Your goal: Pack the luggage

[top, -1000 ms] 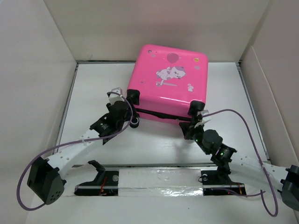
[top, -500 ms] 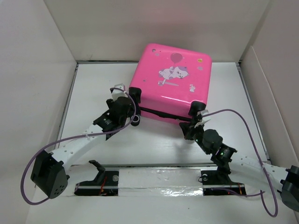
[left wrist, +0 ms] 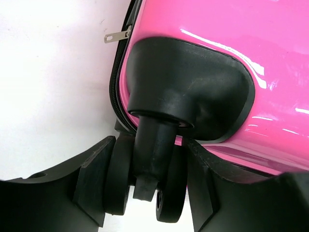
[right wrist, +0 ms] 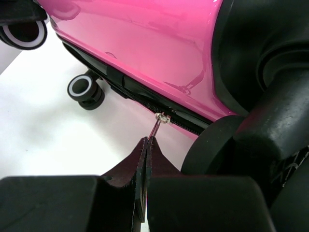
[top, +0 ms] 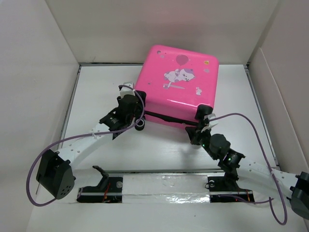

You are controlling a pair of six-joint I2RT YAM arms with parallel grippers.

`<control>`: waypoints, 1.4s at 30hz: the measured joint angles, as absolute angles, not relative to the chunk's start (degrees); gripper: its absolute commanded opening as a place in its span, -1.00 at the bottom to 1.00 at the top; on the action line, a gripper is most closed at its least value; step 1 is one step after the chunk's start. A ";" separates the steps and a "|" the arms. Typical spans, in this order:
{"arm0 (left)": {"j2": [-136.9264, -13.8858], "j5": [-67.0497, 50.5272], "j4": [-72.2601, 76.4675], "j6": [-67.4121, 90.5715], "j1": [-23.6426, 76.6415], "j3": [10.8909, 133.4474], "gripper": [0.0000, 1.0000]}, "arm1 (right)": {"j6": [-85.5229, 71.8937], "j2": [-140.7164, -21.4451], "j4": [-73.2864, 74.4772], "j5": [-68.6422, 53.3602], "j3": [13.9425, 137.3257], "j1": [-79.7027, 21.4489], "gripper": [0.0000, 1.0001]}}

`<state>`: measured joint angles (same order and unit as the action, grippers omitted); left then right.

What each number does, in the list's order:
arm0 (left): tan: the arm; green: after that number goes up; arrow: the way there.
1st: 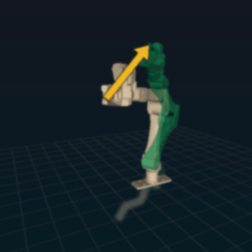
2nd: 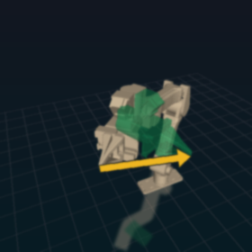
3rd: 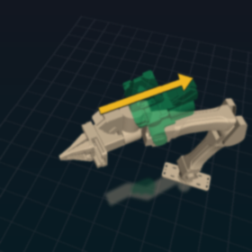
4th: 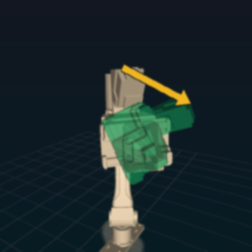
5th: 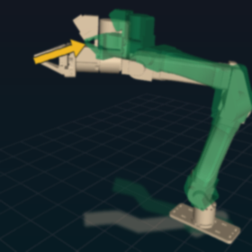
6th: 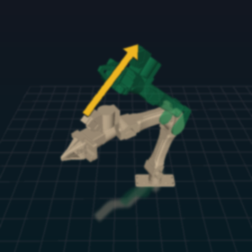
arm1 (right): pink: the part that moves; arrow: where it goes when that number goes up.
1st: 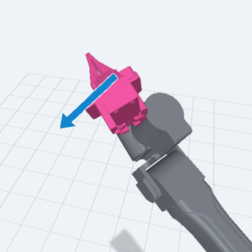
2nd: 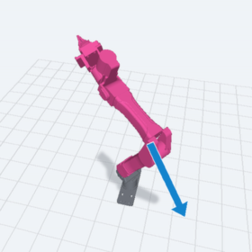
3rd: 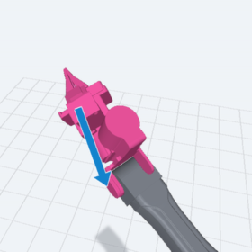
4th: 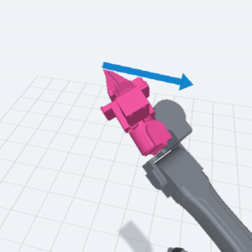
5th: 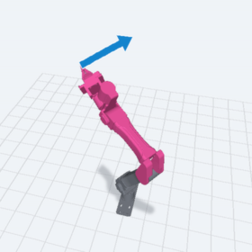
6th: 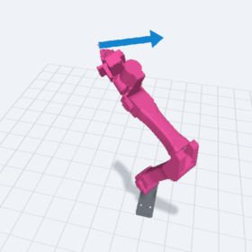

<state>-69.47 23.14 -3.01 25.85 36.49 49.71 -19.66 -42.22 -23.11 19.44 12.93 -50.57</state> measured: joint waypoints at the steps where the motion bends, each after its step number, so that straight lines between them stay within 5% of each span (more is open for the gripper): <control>1: -69.54 22.92 -3.16 25.67 36.36 49.71 -1.00 | -19.68 -42.13 -23.09 19.44 12.93 -50.57 -1.00; 8: -68.60 20.47 -3.01 25.34 38.09 49.50 -1.00 | -19.38 -40.86 -20.12 19.07 13.69 -49.63 -1.00; 17: -72.90 21.63 -1.06 31.22 56.36 51.42 -1.00 | -18.39 -43.16 -13.98 11.99 22.28 -46.30 -1.00; 23: -74.63 16.21 0.71 34.81 56.45 53.30 -1.00 | -19.29 -45.91 -15.68 8.34 22.79 -49.21 -1.00; 29: -74.74 13.91 0.25 35.09 54.81 53.47 -1.00 | -20.10 -35.20 -9.32 13.76 22.68 -46.65 -1.00; 31: -73.80 13.30 2.59 35.66 53.80 51.29 -1.00 | -21.37 -33.47 -7.35 14.66 22.65 -43.48 -0.89; 35: -68.49 11.07 8.38 36.51 49.43 44.75 -1.00 | -25.19 -31.70 -2.72 17.28 19.44 -39.64 -0.37; 42: -61.17 12.78 11.05 35.97 45.56 39.18 -1.00 | -28.91 -24.58 5.91 20.71 15.16 -39.22 -0.01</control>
<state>-61.17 12.78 11.05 35.97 45.56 39.18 -28.91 -24.58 5.91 20.71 15.16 -39.22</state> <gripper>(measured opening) 0.493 0.443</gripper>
